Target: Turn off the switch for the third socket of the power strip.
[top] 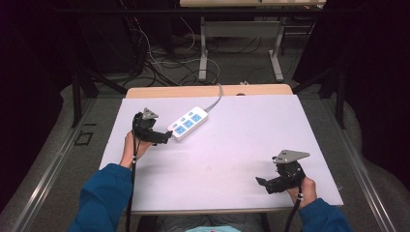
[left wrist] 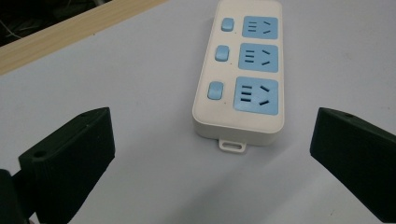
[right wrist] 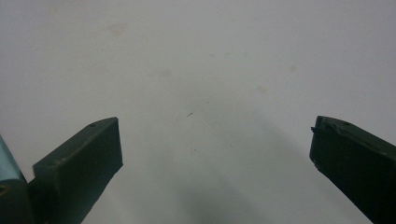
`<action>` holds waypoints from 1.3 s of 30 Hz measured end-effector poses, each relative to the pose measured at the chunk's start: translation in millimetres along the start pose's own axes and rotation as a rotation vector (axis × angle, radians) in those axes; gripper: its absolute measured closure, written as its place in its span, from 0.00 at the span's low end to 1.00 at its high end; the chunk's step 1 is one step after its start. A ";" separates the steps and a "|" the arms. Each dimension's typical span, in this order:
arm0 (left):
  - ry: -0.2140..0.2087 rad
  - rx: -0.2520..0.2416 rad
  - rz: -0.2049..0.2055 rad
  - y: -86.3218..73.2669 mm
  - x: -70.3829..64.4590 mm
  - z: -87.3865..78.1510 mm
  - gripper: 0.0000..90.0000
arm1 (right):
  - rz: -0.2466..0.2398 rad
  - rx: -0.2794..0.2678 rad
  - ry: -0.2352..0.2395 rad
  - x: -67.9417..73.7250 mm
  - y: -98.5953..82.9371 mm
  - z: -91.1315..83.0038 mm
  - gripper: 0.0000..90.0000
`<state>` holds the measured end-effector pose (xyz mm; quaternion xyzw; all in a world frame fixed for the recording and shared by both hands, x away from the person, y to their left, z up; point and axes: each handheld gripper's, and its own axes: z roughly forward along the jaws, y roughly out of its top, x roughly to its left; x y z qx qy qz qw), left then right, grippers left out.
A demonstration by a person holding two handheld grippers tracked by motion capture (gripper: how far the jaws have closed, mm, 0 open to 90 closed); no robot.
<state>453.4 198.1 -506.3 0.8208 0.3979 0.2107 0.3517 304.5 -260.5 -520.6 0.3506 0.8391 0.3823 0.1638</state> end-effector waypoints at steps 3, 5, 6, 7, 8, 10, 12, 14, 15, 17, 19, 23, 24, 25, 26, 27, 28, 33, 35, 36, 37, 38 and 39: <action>0.000 0.006 0.004 2.0 1.1 2.2 0.00 | -0.002 0.001 0.000 0.1 0.0 0.0 0.02; 0.000 0.003 -0.004 3.9 2.4 4.6 0.00 | 0.000 -0.001 0.000 -0.1 -0.1 0.0 0.02; 0.000 0.003 -0.004 3.9 2.4 4.6 0.00 | 0.000 -0.001 0.000 -0.1 -0.1 0.0 0.02; 0.003 -0.002 -0.010 4.6 2.5 7.1 0.00 | -0.001 0.000 0.000 -0.1 -0.1 0.0 0.02; 0.003 -0.002 -0.010 4.6 2.5 7.1 0.00 | -0.001 0.000 0.001 0.0 -0.1 -0.1 0.02; -0.001 0.009 -0.009 5.2 3.5 8.8 0.00 | -0.001 0.000 0.000 0.1 0.1 -0.1 0.02; 0.001 0.002 -0.013 6.1 3.7 11.4 0.00 | -0.001 0.006 0.005 0.1 0.1 0.0 0.02; 0.003 0.012 -0.011 7.3 4.8 12.4 0.01 | 0.000 0.001 0.002 -0.2 -0.1 0.1 0.02; 0.002 0.008 -0.012 7.6 5.2 13.4 0.01 | 0.000 0.001 0.001 -0.4 -0.1 -0.1 0.02; 0.005 0.008 -0.012 8.8 5.8 15.3 0.02 | 0.000 0.000 0.001 -0.5 -0.1 -0.1 0.02; 0.005 0.011 -0.011 9.3 5.4 16.7 0.07 | -0.001 0.001 0.001 0.0 -0.1 0.0 0.02; -0.006 0.006 0.000 10.3 4.2 19.6 0.19 | -0.003 0.001 -0.007 0.2 0.0 0.8 0.02; 0.003 0.000 -0.002 10.1 3.6 20.5 0.19 | -0.003 0.001 -0.007 0.2 0.0 0.8 0.02; -0.005 -0.007 -0.009 9.8 3.9 20.9 0.27 | -0.002 0.012 0.000 -0.3 0.2 0.0 0.02; -0.005 -0.007 -0.009 9.8 3.9 20.9 0.30 | 0.002 0.005 0.002 -0.2 0.1 0.2 0.02; -0.002 -0.005 -0.010 9.8 4.1 21.0 0.35 | 0.002 0.004 -0.001 -0.2 0.1 0.2 0.02; -0.003 -0.006 -0.010 9.7 4.9 21.3 0.35 | 0.002 0.004 -0.001 -0.2 0.1 0.2 0.02; -0.011 -0.019 -0.016 9.1 6.1 22.5 0.61 | -0.003 0.001 -0.006 0.2 0.1 0.8 0.02; -0.009 -0.024 -0.015 8.7 6.9 23.4 0.68 | 0.001 0.002 -0.002 0.4 -0.1 1.1 0.02; -0.009 -0.024 -0.015 8.7 6.9 23.4 0.72 | 0.001 0.002 -0.002 0.4 -0.1 1.1 0.02; -0.010 -0.025 -0.014 8.6 7.5 24.0 0.76 | -0.003 0.000 -0.004 -0.1 -0.1 1.1 0.02; -0.015 -0.028 -0.023 8.2 7.7 24.4 0.79 | -0.003 0.000 -0.004 -0.1 -0.1 1.1 0.02; -0.014 -0.032 -0.025 7.6 8.5 25.1 0.82 | -0.001 0.000 -0.004 -0.1 -0.1 1.0 0.02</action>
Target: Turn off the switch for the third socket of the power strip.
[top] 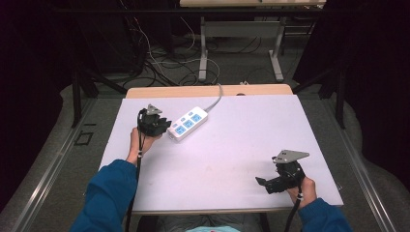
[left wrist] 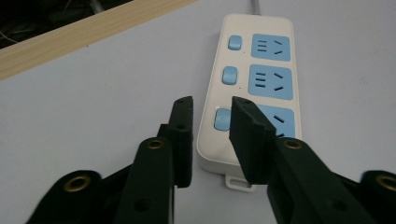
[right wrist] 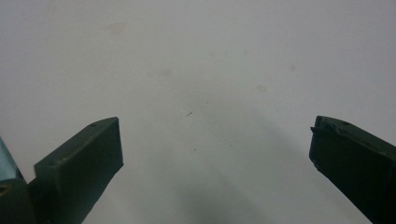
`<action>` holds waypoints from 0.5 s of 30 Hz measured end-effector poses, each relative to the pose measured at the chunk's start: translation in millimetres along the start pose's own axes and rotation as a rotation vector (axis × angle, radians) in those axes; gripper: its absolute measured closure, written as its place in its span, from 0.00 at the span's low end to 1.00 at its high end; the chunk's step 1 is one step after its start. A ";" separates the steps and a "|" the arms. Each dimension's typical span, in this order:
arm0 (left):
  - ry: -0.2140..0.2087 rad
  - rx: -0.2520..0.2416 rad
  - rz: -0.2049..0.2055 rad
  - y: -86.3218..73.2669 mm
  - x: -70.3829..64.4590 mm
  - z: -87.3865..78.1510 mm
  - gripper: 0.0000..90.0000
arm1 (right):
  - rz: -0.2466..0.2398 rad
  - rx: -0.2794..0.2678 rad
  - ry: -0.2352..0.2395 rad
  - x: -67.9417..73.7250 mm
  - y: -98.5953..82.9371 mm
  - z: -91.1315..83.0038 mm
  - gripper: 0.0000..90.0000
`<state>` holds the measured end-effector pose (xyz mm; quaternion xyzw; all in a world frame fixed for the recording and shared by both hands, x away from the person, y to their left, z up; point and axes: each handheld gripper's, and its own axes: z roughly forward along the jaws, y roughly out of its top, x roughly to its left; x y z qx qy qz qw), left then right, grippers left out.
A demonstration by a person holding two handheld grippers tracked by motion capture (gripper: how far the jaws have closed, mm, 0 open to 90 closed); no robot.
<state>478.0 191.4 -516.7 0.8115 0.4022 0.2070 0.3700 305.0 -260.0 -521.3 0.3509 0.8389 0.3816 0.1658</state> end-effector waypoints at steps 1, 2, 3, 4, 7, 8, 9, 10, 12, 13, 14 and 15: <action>-0.001 -0.010 -0.012 -0.8 0.9 1.2 0.86 | -0.003 0.001 0.000 0.0 0.1 0.1 0.03; -0.005 -0.010 -0.008 -1.0 1.6 1.4 0.89 | -0.002 0.002 0.001 0.3 0.0 0.2 0.03; -0.005 -0.010 -0.008 -1.0 1.6 1.4 0.92 | -0.004 0.000 0.004 0.2 0.1 0.2 0.03; -0.008 -0.012 -0.008 -1.0 1.7 1.8 0.92 | -0.004 0.000 0.004 0.2 0.1 0.2 0.03; -0.021 -0.029 -0.007 0.8 -0.6 6.9 1.00 | -0.001 0.002 -0.003 0.2 0.0 -0.3 0.03; -0.021 -0.029 -0.007 0.8 -0.6 6.9 1.00 | 0.000 0.001 0.001 0.1 -0.1 0.0 0.03; -0.027 -0.024 -0.003 1.5 -1.7 9.2 1.00 | 0.000 0.001 -0.002 0.2 0.0 -0.1 0.03; -0.027 -0.024 -0.003 1.5 -1.7 9.2 1.00 | 0.002 0.001 -0.006 0.6 -0.1 0.3 0.03; -0.030 -0.031 -0.004 2.1 -2.2 11.9 1.00 | -0.004 0.003 0.000 0.2 0.0 0.4 0.03; -0.035 -0.031 -0.003 2.3 -2.2 13.1 1.00 | -0.004 0.003 0.000 0.2 0.0 0.4 0.03; -0.035 -0.030 0.001 2.4 -2.4 14.4 1.00 | -0.004 0.003 0.000 0.3 0.0 0.4 0.03; -0.035 -0.025 0.003 2.5 -2.6 15.3 1.00 | -0.003 0.001 0.001 0.4 0.1 0.5 0.03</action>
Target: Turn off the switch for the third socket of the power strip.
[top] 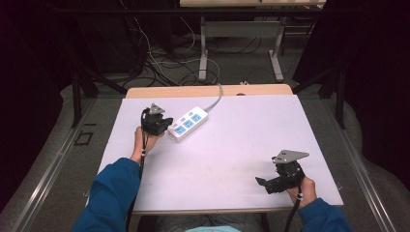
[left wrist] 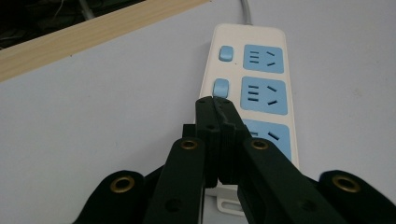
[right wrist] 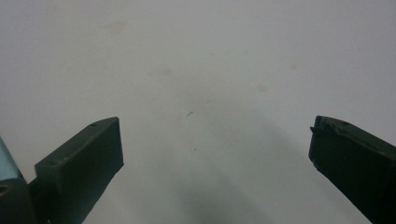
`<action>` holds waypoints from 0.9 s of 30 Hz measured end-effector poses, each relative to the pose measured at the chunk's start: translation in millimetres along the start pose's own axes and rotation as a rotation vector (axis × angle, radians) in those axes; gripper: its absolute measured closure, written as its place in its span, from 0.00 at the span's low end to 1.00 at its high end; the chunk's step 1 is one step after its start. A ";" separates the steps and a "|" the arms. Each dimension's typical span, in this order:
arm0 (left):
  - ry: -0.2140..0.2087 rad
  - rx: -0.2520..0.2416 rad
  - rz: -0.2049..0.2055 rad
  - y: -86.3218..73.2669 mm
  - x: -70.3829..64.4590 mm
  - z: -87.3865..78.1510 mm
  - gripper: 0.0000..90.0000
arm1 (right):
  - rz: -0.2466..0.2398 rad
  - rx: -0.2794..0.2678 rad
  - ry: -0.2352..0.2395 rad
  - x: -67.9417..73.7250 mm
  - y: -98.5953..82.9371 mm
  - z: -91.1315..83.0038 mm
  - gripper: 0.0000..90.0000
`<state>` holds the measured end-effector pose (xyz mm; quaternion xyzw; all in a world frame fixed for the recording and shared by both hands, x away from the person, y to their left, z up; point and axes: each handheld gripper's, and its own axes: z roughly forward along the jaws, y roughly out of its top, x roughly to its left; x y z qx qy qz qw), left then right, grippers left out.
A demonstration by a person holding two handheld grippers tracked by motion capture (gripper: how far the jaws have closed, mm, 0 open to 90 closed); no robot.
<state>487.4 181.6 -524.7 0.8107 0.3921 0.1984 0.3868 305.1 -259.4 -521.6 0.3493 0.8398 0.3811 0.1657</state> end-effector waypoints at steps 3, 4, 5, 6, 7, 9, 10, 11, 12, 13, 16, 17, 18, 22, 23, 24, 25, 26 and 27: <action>-0.006 -0.006 0.000 -0.1 -1.5 4.6 1.00 | 0.006 0.001 -0.004 0.0 -0.3 0.1 0.03; -0.009 -0.002 0.002 0.0 -1.1 5.3 1.00 | 0.008 0.001 0.004 -0.3 -0.3 0.1 0.03; -0.005 -0.002 0.002 0.0 -0.9 6.5 1.00 | 0.003 0.001 0.003 -0.7 -0.3 0.2 0.03; 0.010 -0.010 0.000 -0.7 -0.5 9.2 1.00 | 0.002 0.007 0.002 -0.5 -0.2 -0.1 0.03; 0.010 -0.010 0.000 -0.7 -0.5 9.2 1.00 | 0.002 0.007 0.002 -0.5 -0.2 -0.1 0.03; 0.009 -0.007 -0.003 -1.6 0.9 11.9 1.00 | 0.000 0.007 0.003 0.0 0.0 -0.2 0.03; 0.008 0.000 -0.002 -2.0 1.0 13.3 1.00 | 0.000 0.007 0.003 0.0 0.0 -0.2 0.03; 0.006 0.005 -0.003 -2.4 1.2 14.5 1.00 | 0.002 0.002 0.002 0.1 -0.2 0.2 0.03; -0.002 0.016 0.001 -2.6 1.1 16.2 1.00 | 0.003 0.007 0.003 -0.1 -0.1 -0.1 0.03; -0.002 0.016 0.001 -2.6 1.1 16.2 1.00 | 0.002 0.007 0.004 -0.1 -0.1 -0.1 0.03; 0.001 0.008 0.008 -2.8 0.1 18.8 1.00 | 0.002 0.008 0.004 0.0 -0.2 0.0 0.03; -0.005 0.020 0.006 -2.9 0.2 18.6 1.00 | 0.000 0.004 0.002 0.1 -0.4 0.3 0.03; 0.001 0.015 0.004 -3.4 0.0 19.5 1.00 | 0.000 0.008 0.004 0.0 -0.3 0.0 0.03; -0.011 0.028 0.005 -4.1 0.9 21.3 1.00 | 0.001 0.004 0.002 0.0 -0.5 0.2 0.03; -0.004 0.017 0.003 -4.8 0.5 22.6 1.00 | 0.001 0.009 0.003 -0.1 -0.4 0.0 0.03; -0.010 0.012 0.011 -4.6 0.8 23.3 1.00 | -0.001 0.005 0.001 -0.2 -0.6 0.4 0.03; -0.010 0.012 0.011 -4.6 0.8 23.3 1.00 | 0.002 0.006 0.001 0.1 -0.7 0.4 0.03; -0.012 0.019 0.008 -4.8 0.4 23.0 1.00 | 0.001 0.008 -0.003 0.1 -0.7 0.2 0.03; -0.012 0.019 0.008 -4.8 0.4 23.0 1.00 | 0.001 0.008 -0.003 0.1 -0.7 0.2 0.03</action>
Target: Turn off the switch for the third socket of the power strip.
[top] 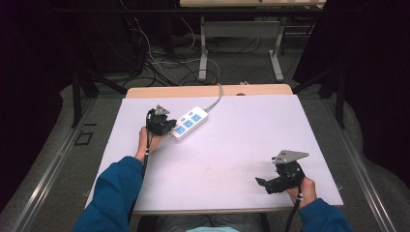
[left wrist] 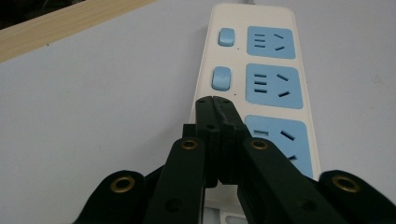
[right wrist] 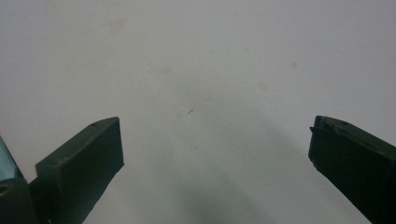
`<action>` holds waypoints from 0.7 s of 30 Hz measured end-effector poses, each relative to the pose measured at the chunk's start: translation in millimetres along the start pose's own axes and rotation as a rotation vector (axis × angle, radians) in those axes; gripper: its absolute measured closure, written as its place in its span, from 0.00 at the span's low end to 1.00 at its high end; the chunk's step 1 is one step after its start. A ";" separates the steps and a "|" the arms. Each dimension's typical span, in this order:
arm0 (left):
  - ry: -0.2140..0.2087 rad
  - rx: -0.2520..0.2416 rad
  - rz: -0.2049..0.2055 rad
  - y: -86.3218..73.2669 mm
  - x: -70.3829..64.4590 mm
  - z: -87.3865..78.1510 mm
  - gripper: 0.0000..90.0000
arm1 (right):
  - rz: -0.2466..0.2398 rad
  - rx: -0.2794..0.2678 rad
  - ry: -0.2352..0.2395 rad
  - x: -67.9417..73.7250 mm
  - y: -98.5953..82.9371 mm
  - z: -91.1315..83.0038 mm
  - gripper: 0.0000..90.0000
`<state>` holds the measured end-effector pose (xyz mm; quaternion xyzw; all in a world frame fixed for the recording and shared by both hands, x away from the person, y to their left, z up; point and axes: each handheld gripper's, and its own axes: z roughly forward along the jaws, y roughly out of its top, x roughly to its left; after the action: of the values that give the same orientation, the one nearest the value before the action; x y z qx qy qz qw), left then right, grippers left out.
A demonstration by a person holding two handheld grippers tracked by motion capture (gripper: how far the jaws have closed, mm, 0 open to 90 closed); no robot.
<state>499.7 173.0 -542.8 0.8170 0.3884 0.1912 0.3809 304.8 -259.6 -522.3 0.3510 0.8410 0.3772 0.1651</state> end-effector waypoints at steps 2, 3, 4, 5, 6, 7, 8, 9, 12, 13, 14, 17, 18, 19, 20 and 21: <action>-0.007 -0.006 -0.004 -0.7 1.5 0.2 1.00 | 0.001 0.009 0.009 -0.5 0.1 -0.9 0.03; -0.010 -0.013 -0.001 -0.9 1.7 0.8 1.00 | 0.000 0.008 0.007 -0.5 0.0 -0.7 0.03; -0.017 -0.017 0.000 -1.0 1.7 1.2 1.00 | 0.001 0.005 0.006 -0.4 0.0 -0.5 0.03; -0.016 -0.010 -0.004 -0.9 0.9 0.9 1.00 | 0.000 0.002 0.002 -0.1 -0.1 0.3 0.03; -0.014 -0.010 0.002 -0.8 0.6 0.9 1.00 | 0.002 0.006 0.006 0.0 0.0 0.2 0.03; -0.019 -0.008 0.001 -0.9 0.3 0.9 1.00 | 0.002 0.006 0.006 0.0 0.0 0.2 0.03; -0.016 -0.014 0.007 -0.6 0.0 1.4 1.00 | 0.002 0.005 0.005 -0.1 -0.3 0.3 0.03; -0.033 0.005 0.010 0.1 0.4 0.1 1.00 | 0.001 0.010 0.007 -0.5 -0.3 -0.3 0.03; -0.016 -0.013 0.003 -1.0 -0.2 1.4 1.00 | 0.007 0.009 0.009 -0.3 -0.7 -0.4 0.03; -0.016 -0.013 0.005 -1.0 -0.2 1.4 1.00 | 0.002 0.008 0.009 -0.6 -0.6 -0.4 0.03; -0.018 -0.015 0.003 -1.1 -0.5 1.5 1.00 | 0.007 0.009 0.012 -0.2 -0.6 -0.3 0.03; -0.021 0.005 0.009 -0.4 -0.9 0.3 1.00 | 0.013 0.008 0.003 0.0 -0.5 0.2 0.03; -0.022 0.009 0.011 -0.2 -0.7 0.0 1.00 | 0.013 0.008 0.003 0.0 -0.5 0.2 0.03; -0.016 -0.007 0.008 -0.9 -1.2 1.2 1.00 | 0.012 0.007 0.002 -0.1 -0.6 0.1 0.03; -0.024 0.008 0.019 0.1 -0.6 0.1 1.00 | 0.014 0.007 0.003 -0.2 -0.6 0.2 0.03; -0.024 0.008 0.019 0.1 -0.6 0.1 1.00 | 0.009 0.015 0.006 -0.4 -0.3 -0.2 0.03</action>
<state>499.5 172.4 -542.9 0.8245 0.3765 0.1834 0.3805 304.8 -260.1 -522.4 0.3549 0.8427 0.3727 0.1582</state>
